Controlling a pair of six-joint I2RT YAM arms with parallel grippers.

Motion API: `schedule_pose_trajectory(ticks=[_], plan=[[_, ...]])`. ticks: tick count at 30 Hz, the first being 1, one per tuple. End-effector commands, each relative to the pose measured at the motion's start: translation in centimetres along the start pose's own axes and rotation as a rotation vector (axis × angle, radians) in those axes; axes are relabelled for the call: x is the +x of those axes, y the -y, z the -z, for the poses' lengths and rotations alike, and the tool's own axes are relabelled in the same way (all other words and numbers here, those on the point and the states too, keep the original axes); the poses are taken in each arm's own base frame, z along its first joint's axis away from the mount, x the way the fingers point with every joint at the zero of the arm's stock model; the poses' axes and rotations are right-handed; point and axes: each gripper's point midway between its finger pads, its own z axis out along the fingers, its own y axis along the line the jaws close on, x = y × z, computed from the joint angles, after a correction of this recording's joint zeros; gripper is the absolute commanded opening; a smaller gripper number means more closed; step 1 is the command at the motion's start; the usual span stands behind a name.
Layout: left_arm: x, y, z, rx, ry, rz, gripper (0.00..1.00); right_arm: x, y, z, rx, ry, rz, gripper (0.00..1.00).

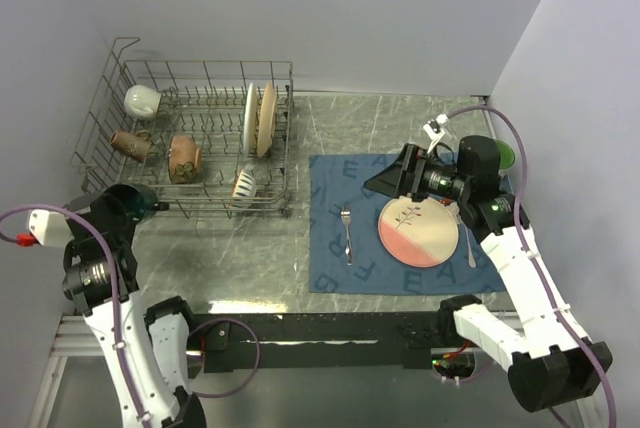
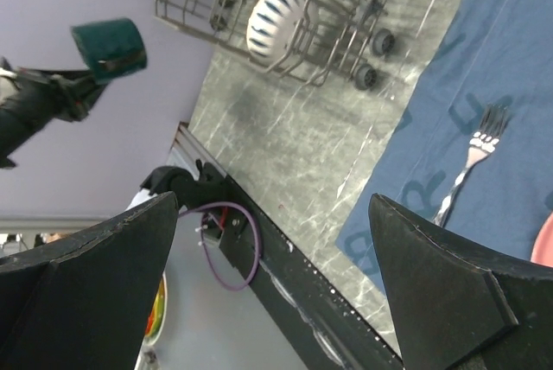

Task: Load the mixed dishes into the dish rack
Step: Grab a cup with the left arm, then pass the cup from the left arm to the right

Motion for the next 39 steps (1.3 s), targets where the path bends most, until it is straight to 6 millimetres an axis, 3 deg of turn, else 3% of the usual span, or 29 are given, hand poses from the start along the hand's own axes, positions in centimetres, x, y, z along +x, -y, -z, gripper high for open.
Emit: schedule_pose_trajectory(ticks=[1, 4, 6, 7, 9, 10, 12, 13, 15, 16, 17, 19, 21, 22, 26, 28, 29, 30, 34, 39], plan=[[0.0, 4.1, 3.7, 0.205, -0.069, -0.085, 0.01, -0.6, -1.6, -0.7, -0.022, 0.04, 0.057, 1.0], [0.9, 8.8, 5.5, 0.434, -0.15, -0.144, 0.01, -0.8, -3.5, -1.4, -0.039, 0.035, 0.102, 1.0], [2.6, 11.5, 6.1, 0.564, -0.262, -0.205, 0.01, -1.0, -5.4, -2.0, -0.085, 0.036, 0.136, 1.0], [3.7, 14.0, 8.3, 0.728, -0.358, -0.233, 0.01, -1.3, -6.2, -2.3, -0.106, 0.038, 0.146, 1.0], [4.9, 16.7, 9.5, 0.875, -0.469, -0.268, 0.01, -1.6, -7.3, -2.8, -0.147, 0.042, 0.165, 1.0], [5.8, 18.0, 12.3, 1.023, -0.588, -0.312, 0.01, -2.2, -8.0, -3.2, -0.17, 0.055, 0.18, 1.0], [6.2, 20.0, 12.6, 1.118, -0.68, -0.355, 0.01, -2.7, -8.9, -3.7, -0.204, 0.064, 0.201, 1.0], [6.1, 21.0, 14.9, 1.22, -0.735, -0.405, 0.01, -3.8, -9.6, -4.2, -0.234, 0.089, 0.225, 1.0], [7.5, 22.5, 13.7, 1.222, -0.791, -0.474, 0.01, -4.1, -10.6, -4.8, -0.287, 0.08, 0.254, 1.0], [7.7, 23.8, 15.8, 1.287, -0.809, -0.53, 0.01, -4.9, -11.5, -5.6, -0.317, 0.086, 0.28, 1.0], [8.9, 24.3, 14.9, 1.271, -0.881, -0.543, 0.01, -4.9, -12.0, -6.0, -0.344, 0.071, 0.305, 1.0], [9.8, 25.3, 16.7, 1.367, -0.945, -0.589, 0.01, -5.8, -13.6, -7.2, -0.389, 0.053, 0.344, 1.0], [10.5, 26.1, 17.0, 1.415, -1.022, -0.591, 0.01, -6.1, -13.7, -8.6, -0.397, 0.017, 0.357, 1.0], [10.9, 26.2, 17.6, 1.455, -1.062, -0.598, 0.01, -7.1, -15.0, -8.4, -0.417, 0.035, 0.38, 1.0], [12.2, 25.5, 20.5, 1.602, -1.269, -0.567, 0.01, -8.7, -16.2, -8.9, -0.436, 0.056, 0.366, 1.0], [12.2, 25.4, 21.0, 1.74, -1.223, -0.581, 0.01, -9.0, -16.6, -9.2, -0.452, 0.044, 0.357, 1.0], [12.4, 24.9, 22.2, 1.7, -1.336, -0.526, 0.01, -9.1, -16.9, -9.1, -0.466, 0.042, 0.356, 1.0], [12.7, 24.6, 22.8, 1.771, -1.316, -0.551, 0.01, -8.6, -17.6, -8.8, -0.523, 0.03, 0.375, 1.0], [14.3, 25.0, 23.1, 1.742, -1.406, -0.512, 0.01, -8.0, -20.5, -7.0, -0.714, 0.001, 0.355, 1.0], [15.2, 24.2, 25.6, 1.826, -1.468, -0.56, 0.01, -7.8, -19.9, -8.2, -0.739, -0.059, 0.304, 1.0]])
